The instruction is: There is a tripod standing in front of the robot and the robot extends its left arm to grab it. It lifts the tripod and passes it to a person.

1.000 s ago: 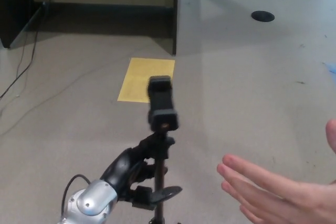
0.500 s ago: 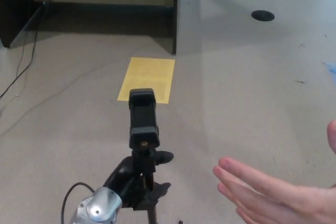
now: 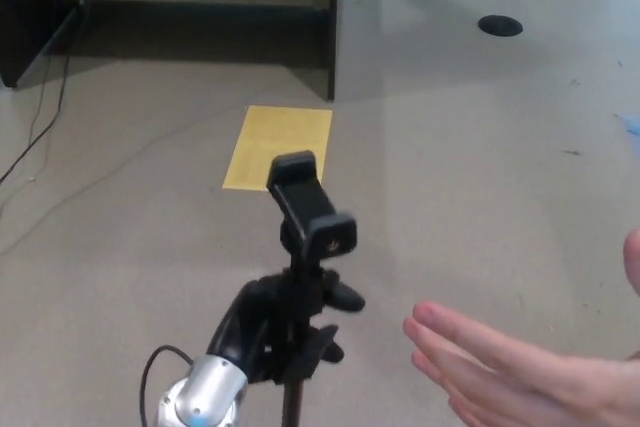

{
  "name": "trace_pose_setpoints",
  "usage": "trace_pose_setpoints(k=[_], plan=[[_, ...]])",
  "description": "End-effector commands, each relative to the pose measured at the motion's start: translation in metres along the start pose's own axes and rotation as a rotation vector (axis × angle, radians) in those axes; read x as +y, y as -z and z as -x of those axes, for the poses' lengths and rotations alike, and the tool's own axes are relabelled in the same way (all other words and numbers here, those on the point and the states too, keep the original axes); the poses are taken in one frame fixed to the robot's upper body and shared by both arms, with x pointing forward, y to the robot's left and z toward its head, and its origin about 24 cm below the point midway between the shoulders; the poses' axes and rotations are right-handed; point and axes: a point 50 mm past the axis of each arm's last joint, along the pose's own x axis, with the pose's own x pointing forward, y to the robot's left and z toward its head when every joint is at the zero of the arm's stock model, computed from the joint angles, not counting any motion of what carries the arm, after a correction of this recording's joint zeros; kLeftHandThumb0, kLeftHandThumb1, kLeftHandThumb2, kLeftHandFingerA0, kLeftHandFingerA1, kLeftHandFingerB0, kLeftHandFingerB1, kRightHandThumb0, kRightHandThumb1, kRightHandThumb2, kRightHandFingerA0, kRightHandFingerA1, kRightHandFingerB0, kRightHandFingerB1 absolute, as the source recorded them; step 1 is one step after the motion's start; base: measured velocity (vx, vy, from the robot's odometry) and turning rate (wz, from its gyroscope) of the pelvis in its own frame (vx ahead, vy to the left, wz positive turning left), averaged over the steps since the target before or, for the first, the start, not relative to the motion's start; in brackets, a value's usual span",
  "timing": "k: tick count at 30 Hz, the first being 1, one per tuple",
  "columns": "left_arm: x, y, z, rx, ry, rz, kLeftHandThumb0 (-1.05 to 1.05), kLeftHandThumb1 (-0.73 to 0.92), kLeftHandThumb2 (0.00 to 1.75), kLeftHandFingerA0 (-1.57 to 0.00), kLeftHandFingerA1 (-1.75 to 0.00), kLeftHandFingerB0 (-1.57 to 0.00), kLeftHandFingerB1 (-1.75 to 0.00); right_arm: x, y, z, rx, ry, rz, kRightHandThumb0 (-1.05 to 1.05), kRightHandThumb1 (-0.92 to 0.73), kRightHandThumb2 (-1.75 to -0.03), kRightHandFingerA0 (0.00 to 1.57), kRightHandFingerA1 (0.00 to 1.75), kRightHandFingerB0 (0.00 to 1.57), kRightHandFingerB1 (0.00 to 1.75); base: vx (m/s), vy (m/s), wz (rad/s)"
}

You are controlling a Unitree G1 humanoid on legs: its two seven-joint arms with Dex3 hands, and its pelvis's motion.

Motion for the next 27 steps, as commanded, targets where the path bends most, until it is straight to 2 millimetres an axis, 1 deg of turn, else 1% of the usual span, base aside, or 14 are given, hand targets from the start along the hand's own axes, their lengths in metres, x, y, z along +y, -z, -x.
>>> trace_pose_setpoints(k=[1, 4, 6, 9, 11, 12, 14, 15, 16, 20, 21, 22, 23, 27], plan=[[0.023, -0.047, -0.002, -0.214, -0.095, 0.056, -0.03, 0.87, 0.64, -1.05, -1.03, -0.75, -0.92, -0.009, 0.003, 0.001, 0.015, 0.013, 0.026, -0.39, -0.7, -0.61, 0.73, 0.44, 0.52, 0.37, 0.0, 0.0, 0.0], [0.03, -0.067, -0.001, -0.287, -0.108, 0.085, -0.03, 0.84, 0.72, -1.07, -1.04, -0.75, -0.97, -0.009, 0.005, 0.002, 0.021, 0.01, 0.019, -0.39, -0.71, -0.61, 0.7, 0.44, 0.51, 0.37, 0.0, 0.0, 0.0], [0.033, -0.08, 0.001, -0.321, -0.109, 0.082, -0.07, 0.82, 0.73, -1.08, -1.03, -0.75, -0.97, -0.009, 0.006, 0.003, 0.021, 0.008, 0.016, -0.39, -0.71, -0.61, 0.71, 0.44, 0.51, 0.37, 0.0, 0.0, 0.0], [0.037, -0.103, 0.006, -0.399, -0.102, 0.098, -0.03, 0.8, 0.75, -1.12, -1.04, -0.79, -0.99, -0.008, 0.008, 0.003, 0.03, 0.0, 0.02, -0.4, -0.71, -0.61, 0.71, 0.45, 0.5, 0.37, 0.0, 0.0, 0.0], [0.037, -0.11, 0.007, -0.416, -0.097, 0.105, -0.04, 0.8, 0.75, -1.13, -1.05, -0.78, -0.98, -0.007, 0.008, 0.003, 0.035, -0.001, 0.02, -0.4, -0.7, -0.62, 0.72, 0.44, 0.5, 0.37, 0.0, 0.0, 0.0], [0.034, -0.126, 0.011, -0.462, -0.077, 0.137, -0.02, 0.8, 0.79, -1.11, -1.1, -0.79, -0.97, -0.007, 0.008, 0.003, 0.035, 0.001, 0.019, -0.39, -0.7, -0.61, 0.73, 0.45, 0.51, 0.38, 0.0, 0.0, 0.0], [0.032, -0.132, 0.012, -0.473, -0.066, 0.148, -0.02, 0.8, 0.79, -1.11, -1.1, -0.79, -0.97, -0.006, 0.008, 0.003, 0.036, 0.004, 0.023, -0.39, -0.7, -0.6, 0.74, 0.45, 0.51, 0.38, 0.0, 0.0, 0.0], [0.029, -0.14, 0.014, -0.494, -0.042, 0.169, 0.0, 0.8, 0.8, -1.09, -1.1, -0.81, -0.97, -0.006, 0.008, 0.002, 0.037, 0.001, 0.027, -0.39, -0.7, -0.61, 0.73, 0.45, 0.51, 0.37, 0.0, 0.0, 0.0], [0.023, -0.154, 0.017, -0.529, -0.014, 0.179, -0.04, 0.79, 0.76, -1.09, -1.09, -0.82, -0.97, -0.007, 0.008, 0.002, 0.038, -0.004, 0.014, -0.39, -0.7, -0.61, 0.72, 0.44, 0.51, 0.37, 0.0, 0.0, 0.0], [0.012, -0.177, 0.024, -0.595, 0.043, 0.192, -0.06, 0.78, 0.7, -1.13, -1.01, -0.83, -0.93, -0.007, 0.008, 0.001, 0.048, -0.014, 0.013, -0.38, -0.71, -0.61, 0.7, 0.43, 0.5, 0.37, 0.0, 0.0, 0.0], [0.009, -0.184, 0.025, -0.612, 0.062, 0.192, -0.13, 0.73, 0.81, -1.13, -1.06, -0.86, -0.92, -0.007, 0.008, 0.001, 0.049, -0.014, 0.012, -0.38, -0.7, -0.61, 0.71, 0.43, 0.5, 0.37, 0.0, 0.0, 0.0], [0.006, -0.19, 0.026, -0.625, 0.084, 0.201, -0.13, 0.73, 0.81, -1.13, -1.06, -0.86, -0.92, -0.008, 0.008, 0.001, 0.049, -0.013, 0.013, -0.38, -0.7, -0.61, 0.71, 0.43, 0.5, 0.37, 0.0, 0.0, 0.0], [-0.004, -0.21, 0.029, -0.679, 0.128, 0.153, -0.12, 0.77, 0.7, -1.12, -1.04, -0.83, -0.93, -0.008, 0.006, 0.0, 0.046, -0.009, 0.02, -0.39, -0.7, -0.61, 0.72, 0.43, 0.51, 0.37, 0.0, 0.0, 0.0], [-0.024, -0.235, 0.033, -0.724, 0.194, 0.151, -0.15, 0.76, 0.67, -1.12, -0.99, -0.83, -0.89, -0.007, 0.005, 0.0, 0.038, -0.009, 0.016, -0.39, -0.7, -0.62, 0.71, 0.44, 0.51, 0.37, 0.0, 0.0, 0.0]])
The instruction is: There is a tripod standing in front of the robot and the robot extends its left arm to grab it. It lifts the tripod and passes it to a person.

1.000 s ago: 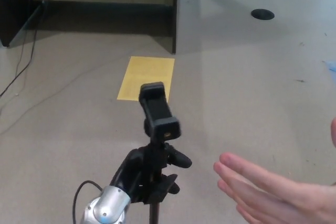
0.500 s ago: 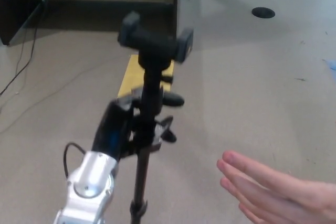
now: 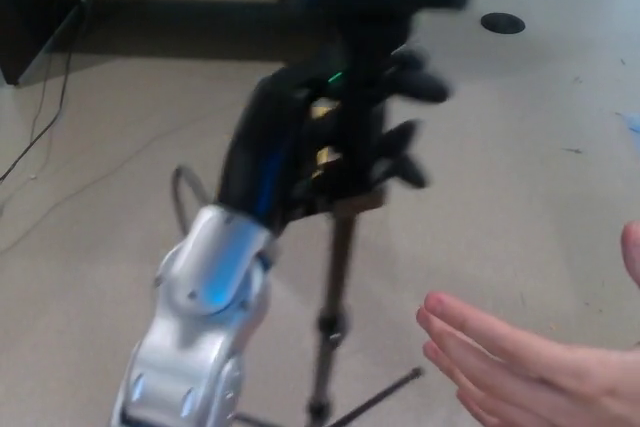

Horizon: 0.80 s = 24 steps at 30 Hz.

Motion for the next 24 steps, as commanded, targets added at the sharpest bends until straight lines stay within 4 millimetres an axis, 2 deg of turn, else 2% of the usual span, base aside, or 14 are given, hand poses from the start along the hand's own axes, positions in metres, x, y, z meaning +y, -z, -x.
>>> trace_pose_setpoints(k=[1, 4, 5, 8, 11, 12, 13, 16, 17, 19, 20, 24], plan=[[-0.03, -0.035, -0.021, -0.073, 0.114, 0.048, -0.15, 0.76, 0.66, -1.12, -0.98, -0.84, -0.89, -0.003, 0.004, 0.001, 0.024, -0.007, 0.011, -0.38, -0.71, -0.61, 0.71, 0.44, 0.5, 0.37, 0.0, 0.0, 0.0], [-0.05, -0.048, -0.028, -0.105, 0.157, 0.057, -0.15, 0.76, 0.66, -1.16, -0.94, -0.87, -0.87, -0.002, 0.005, 0.001, 0.03, -0.004, 0.014, -0.39, -0.71, -0.61, 0.72, 0.45, 0.5, 0.37, 0.0, 0.0, 0.0], [-0.067, -0.057, -0.033, -0.114, 0.192, 0.06, -0.15, 0.75, 0.67, -1.19, -0.93, -0.87, -0.86, -0.002, 0.004, 0.001, 0.029, -0.007, 0.026, -0.4, -0.7, -0.62, 0.73, 0.44, 0.5, 0.37, 0.0, 0.0, 0.0], [-0.087, -0.066, -0.036, -0.127, 0.245, 0.097, -0.14, 0.75, 0.66, -1.17, -0.98, -0.88, -0.85, 0.0, 0.002, -0.001, 0.03, -0.013, 0.022, -0.4, -0.7, -0.62, 0.72, 0.44, 0.5, 0.37, 0.0, 0.0, 0.0], [-0.098, -0.073, -0.039, -0.15, 0.281, 0.089, -0.17, 0.75, 0.66, -1.16, -1.0, -0.87, -0.86, 0.0, 0.0, -0.002, 0.019, -0.018, 0.003, -0.4, -0.71, -0.61, 0.7, 0.45, 0.51, 0.37, 0.0, 0.0, 0.0], [-0.109, -0.08, -0.041, -0.176, 0.316, 0.081, -0.17, 0.73, 0.72, -1.12, -1.06, -0.86, -0.93, 0.0, 0.0, -0.002, 0.029, -0.022, -0.003, -0.39, -0.71, -0.62, 0.68, 0.42, 0.51, 0.37, 0.0, 0.0, 0.0], [-0.116, -0.084, -0.041, -0.179, 0.332, 0.094, -0.17, 0.72, 0.75, -1.13, -1.04, -0.87, -0.91, 0.0, 0.0, -0.002, 0.025, -0.024, -0.003, -0.39, -0.71, -0.62, 0.67, 0.42, 0.51, 0.37, 0.0, 0.0, 0.0], [-0.127, -0.092, -0.042, -0.195, 0.365, 0.114, -0.16, 0.71, 0.75, -1.14, -1.0, -0.88, -0.91, -0.002, -0.003, -0.003, 0.016, -0.02, -0.019, -0.38, -0.71, -0.62, 0.67, 0.42, 0.5, 0.37, 0.0, 0.0, 0.0], [-0.131, -0.094, -0.04, -0.213, 0.379, 0.12, -0.14, 0.72, 0.77, -1.08, -1.08, -0.88, -0.97, -0.002, -0.004, -0.004, 0.011, -0.019, -0.012, -0.38, -0.71, -0.61, 0.69, 0.44, 0.5, 0.37, 0.0, 0.0, 0.0], [-0.135, -0.096, -0.035, -0.259, 0.397, 0.089, -0.16, 0.72, 0.78, -1.11, -1.08, -0.88, -0.98, -0.003, -0.007, -0.004, 0.002, -0.021, 0.018, -0.38, -0.72, -0.61, 0.7, 0.44, 0.49, 0.37, 0.0, 0.0, 0.0], [-0.137, -0.096, -0.031, -0.263, 0.4, 0.056, -0.18, 0.71, 0.79, -1.07, -1.12, -0.87, -1.0, -0.003, -0.007, -0.004, -0.004, -0.022, 0.027, -0.38, -0.72, -0.61, 0.7, 0.44, 0.49, 0.37, 0.0, 0.0, 0.0], [-0.139, -0.095, -0.022, -0.285, 0.413, 0.022, -0.2, 0.71, 0.76, -1.09, -1.08, -0.86, -0.93, -0.001, -0.008, -0.005, 0.001, -0.027, 0.028, -0.38, -0.72, -0.61, 0.69, 0.44, 0.49, 0.37, 0.0, 0.0, 0.0]])
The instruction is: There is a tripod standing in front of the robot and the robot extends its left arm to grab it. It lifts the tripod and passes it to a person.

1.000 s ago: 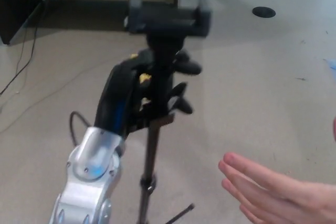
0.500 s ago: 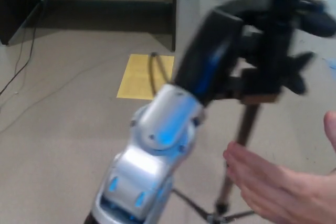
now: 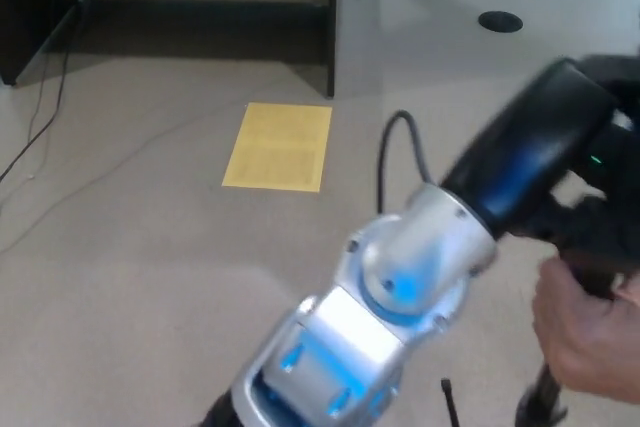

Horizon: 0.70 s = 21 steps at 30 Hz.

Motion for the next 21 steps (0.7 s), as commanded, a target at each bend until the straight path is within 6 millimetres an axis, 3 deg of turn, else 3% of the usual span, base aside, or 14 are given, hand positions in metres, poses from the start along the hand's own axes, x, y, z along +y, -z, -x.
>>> trace_pose_setpoints(k=[1, 2, 3, 4, 5, 6, 7, 8, 9, 12, 13, 14, 18, 21], plan=[[-0.028, -0.059, -0.011, -0.274, 0.019, 0.005, -0.2, 0.72, 0.74, -1.1, -1.03, -0.85, -0.9, -0.003, 0.001, 0.0, 0.016, -0.011, 0.017, -0.38, -0.71, -0.61, 0.7, 0.45, 0.49, 0.37, 0.0, 0.0, 0.0], [-0.028, -0.059, -0.009, -0.276, 0.024, 0.014, -0.2, 0.72, 0.74, -1.1, -1.03, -0.85, -0.9, -0.002, 0.001, 0.0, 0.011, -0.012, 0.018, -0.38, -0.71, -0.61, 0.7, 0.45, 0.49, 0.37, 0.0, 0.0, 0.0], [-0.029, -0.058, -0.007, -0.278, 0.027, 0.016, -0.22, 0.75, 0.71, -1.11, -0.92, -0.84, -0.79, -0.002, 0.002, 0.001, 0.011, -0.014, 0.015, -0.38, -0.71, -0.61, 0.7, 0.45, 0.49, 0.37, 0.0, 0.0, 0.0], [-0.028, -0.059, -0.005, -0.276, 0.03, 0.006, -0.31, 0.78, 0.63, -0.99, -0.68, -0.72, -0.49, -0.002, 0.002, 0.001, 0.014, -0.013, 0.018, -0.38, -0.71, -0.61, 0.7, 0.45, 0.49, 0.37, 0.0, 0.0, 0.0], [-0.027, -0.059, -0.004, -0.267, 0.036, -0.015, -0.46, 0.73, 0.62, -0.74, -0.49, -0.48, -0.38, -0.001, 0.002, 0.0, 0.017, -0.014, 0.021, -0.38, -0.71, -0.61, 0.69, 0.45, 0.49, 0.37, 0.0, 0.0, 0.0], [-0.026, -0.06, -0.003, -0.255, 0.043, -0.04, -0.46, 0.73, 0.62, -0.74, -0.49, -0.48, -0.38, -0.001, 0.002, 0.0, 0.02, -0.015, 0.023, -0.38, -0.71, -0.61, 0.69, 0.45, 0.49, 0.37, 0.0, 0.0, 0.0], [-0.024, -0.061, -0.002, -0.244, 0.063, -0.105, -0.68, 0.54, 0.84, -0.33, -0.5, -0.14, -0.4, -0.003, 0.0, -0.001, 0.013, -0.013, 0.017, -0.38, -0.71, -0.61, 0.69, 0.46, 0.49, 0.37, 0.0, 0.0, 0.0], [-0.023, -0.061, -0.002, -0.243, 0.068, -0.11, -0.74, 0.49, 0.83, -0.23, -0.47, -0.05, -0.29, -0.004, 0.0, -0.001, 0.017, -0.011, 0.019, -0.38, -0.71, -0.61, 0.68, 0.43, 0.49, 0.37, 0.0, 0.0, 0.0], [-0.022, -0.059, 0.001, -0.233, 0.088, -0.128, -0.71, 0.41, 0.84, 0.0, -0.22, 0.0, -0.11, -0.005, -0.001, -0.002, 0.019, -0.011, 0.024, -0.39, -0.71, -0.61, 0.69, 0.45, 0.49, 0.37, 0.0, 0.0, 0.0], [-0.017, -0.056, 0.007, -0.21, 0.122, -0.161, -0.74, 0.42, 0.83, -0.01, -0.16, 0.0, -0.07, -0.007, -0.003, -0.002, 0.016, -0.011, 0.031, -0.39, -0.71, -0.61, 0.69, 0.45, 0.49, 0.37, 0.0, 0.0, 0.0], [-0.014, -0.052, 0.011, -0.191, 0.118, -0.178, -0.81, 0.45, 0.85, 0.0, -0.04, 0.0, -0.01, -0.007, -0.004, -0.003, 0.006, -0.013, 0.03, -0.38, -0.71, -0.61, 0.68, 0.45, 0.49, 0.37, 0.0, 0.0, 0.0], [-0.011, -0.05, 0.013, -0.183, 0.115, -0.189, -0.85, 0.52, 0.57, 0.0, 0.0, 0.0, 0.0, -0.008, -0.005, -0.003, 0.006, -0.018, 0.028, -0.39, -0.72, -0.62, 0.66, 0.43, 0.48, 0.37, 0.0, 0.0, 0.0], [0.0, -0.043, 0.022, -0.141, 0.123, -0.216, -0.89, 0.49, 0.57, 0.0, 0.0, 0.0, 0.0, -0.008, -0.004, -0.003, 0.008, -0.027, -0.003, -0.39, -0.71, -0.61, 0.64, 0.43, 0.47, 0.36, 0.0, 0.0, 0.0], [0.033, -0.033, 0.038, -0.056, 0.069, -0.284, -0.86, 0.48, 0.56, 0.0, 0.0, 0.0, 0.0, -0.013, -0.008, -0.005, 0.003, -0.015, -0.003, -0.39, -0.72, -0.61, 0.67, 0.43, 0.48, 0.37, 0.0, 0.0, 0.0]])
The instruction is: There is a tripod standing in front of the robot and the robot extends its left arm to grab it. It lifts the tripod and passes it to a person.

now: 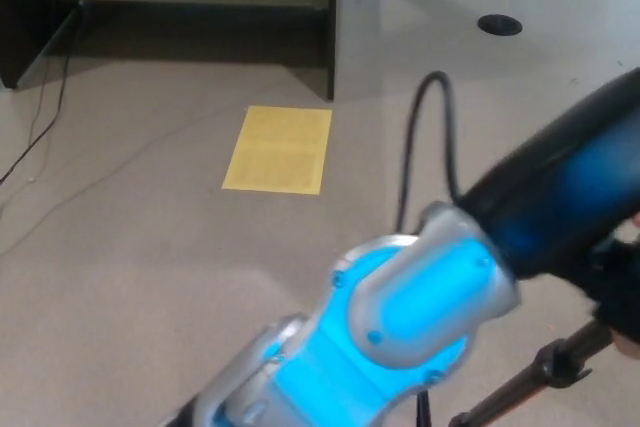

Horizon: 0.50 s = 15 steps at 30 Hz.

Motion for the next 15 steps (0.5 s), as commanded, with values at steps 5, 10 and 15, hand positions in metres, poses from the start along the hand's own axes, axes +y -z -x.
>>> trace_pose_setpoints(k=[5, 10, 15], plan=[[0.049, 0.043, 0.065, 0.236, -0.098, 0.022, -0.73, 0.41, 0.53, 0.0, 0.0, 0.0, 0.0, -0.003, 0.019, 0.011, 0.044, 0.003, 0.013, -0.4, -0.72, -0.61, 0.68, 0.44, 0.48, 0.37, 0.0, 0.0, 0.0], [0.061, 0.082, 0.132, 0.43, -0.211, 0.136, -0.62, 0.36, 0.7, 0.0, -0.05, 0.0, 0.0, 0.004, 0.04, 0.023, 0.106, -0.017, 0.033, -0.39, -0.71, -0.61, 0.66, 0.43, 0.45, 0.36, 0.0, 0.0, 0.0], [0.067, 0.103, 0.202, 0.65, -0.29, 0.165, -0.6, 0.38, 0.73, 0.0, -0.07, 0.0, -0.01, 0.006, 0.033, 0.018, 0.097, -0.005, -0.021, -0.38, -0.72, -0.62, 0.67, 0.44, 0.46, 0.36, 0.0, 0.0, 0.0]])
